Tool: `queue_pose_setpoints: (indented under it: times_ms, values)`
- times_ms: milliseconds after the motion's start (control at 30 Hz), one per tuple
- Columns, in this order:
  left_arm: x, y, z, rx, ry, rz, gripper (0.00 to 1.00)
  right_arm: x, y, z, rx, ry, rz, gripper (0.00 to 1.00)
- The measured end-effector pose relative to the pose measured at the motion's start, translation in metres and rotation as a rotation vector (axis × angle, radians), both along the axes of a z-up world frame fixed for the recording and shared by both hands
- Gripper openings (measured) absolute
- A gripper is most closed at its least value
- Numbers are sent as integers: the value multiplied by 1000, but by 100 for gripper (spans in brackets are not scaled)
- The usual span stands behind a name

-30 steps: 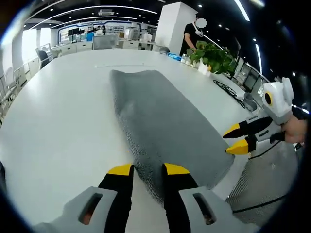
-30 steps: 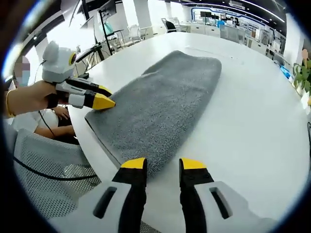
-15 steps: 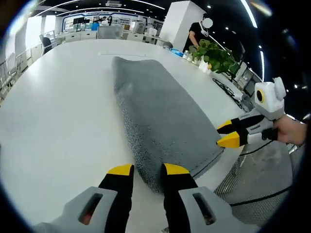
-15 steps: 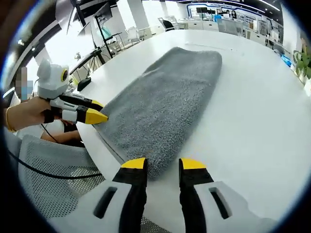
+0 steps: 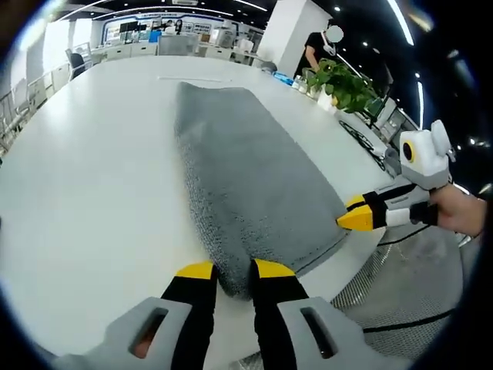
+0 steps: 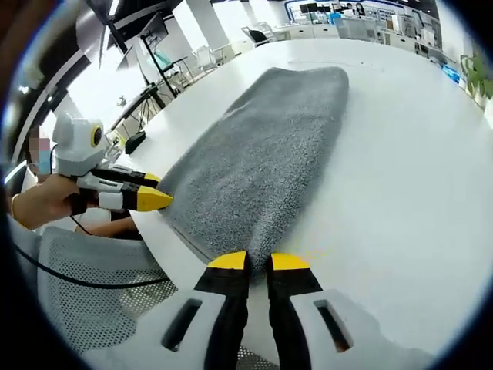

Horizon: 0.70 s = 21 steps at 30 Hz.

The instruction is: Fold the towel on the table until its edges align and the towel forms a compact rectangular stack.

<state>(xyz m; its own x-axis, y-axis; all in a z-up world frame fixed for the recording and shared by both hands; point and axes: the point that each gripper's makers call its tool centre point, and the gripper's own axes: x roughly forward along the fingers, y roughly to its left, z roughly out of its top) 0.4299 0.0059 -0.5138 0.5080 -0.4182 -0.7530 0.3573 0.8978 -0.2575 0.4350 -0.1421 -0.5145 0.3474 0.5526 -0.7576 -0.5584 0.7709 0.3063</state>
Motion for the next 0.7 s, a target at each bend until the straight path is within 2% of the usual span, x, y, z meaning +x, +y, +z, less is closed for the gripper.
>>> queue_pose_setpoints:
  times_ms: [133,233,300,367,433,667,700]
  values:
    - [3,-1,-5,22,2,-35,15,-1,-3,7,4,-8,-15,3]
    - [3,-11,-2,25,11,-53,13,-2,-10,14,30,-7,-36,3]
    - [5,-16,-5,3,15,-44,10,-2,-14,18,36,-12,-44,3]
    - [-1,-27,2,-31,30,-42,8,-1,-22,22,33,-19,-53,3]
    - [1,-26,-6,-61,33,-51,7,-1,-27,22,34,-17,-71,3]
    - [-6,-34,-1,-86,44,-79,6,-11,-32,28,41,-12,-86,3]
    - [-10,-39,7,-90,44,-86,5,-9,-34,25,40,-11,-84,3]
